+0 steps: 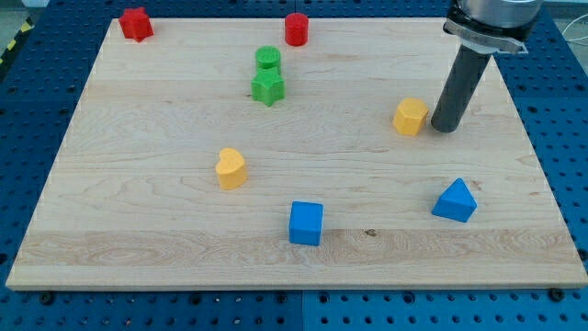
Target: Push the yellow hexagon to the left
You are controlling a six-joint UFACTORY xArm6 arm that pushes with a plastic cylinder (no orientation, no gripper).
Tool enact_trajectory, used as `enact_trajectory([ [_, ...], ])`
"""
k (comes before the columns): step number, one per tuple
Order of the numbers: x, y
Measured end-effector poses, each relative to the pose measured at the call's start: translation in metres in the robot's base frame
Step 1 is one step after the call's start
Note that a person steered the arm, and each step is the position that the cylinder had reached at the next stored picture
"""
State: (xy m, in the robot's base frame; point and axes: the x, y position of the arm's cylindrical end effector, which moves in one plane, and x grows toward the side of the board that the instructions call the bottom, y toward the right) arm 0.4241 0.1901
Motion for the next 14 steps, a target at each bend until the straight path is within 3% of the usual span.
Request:
enact_trajectory([
  [4,0.008,-0.023],
  [8,-0.021,-0.025],
  [14,-0.023,-0.037],
])
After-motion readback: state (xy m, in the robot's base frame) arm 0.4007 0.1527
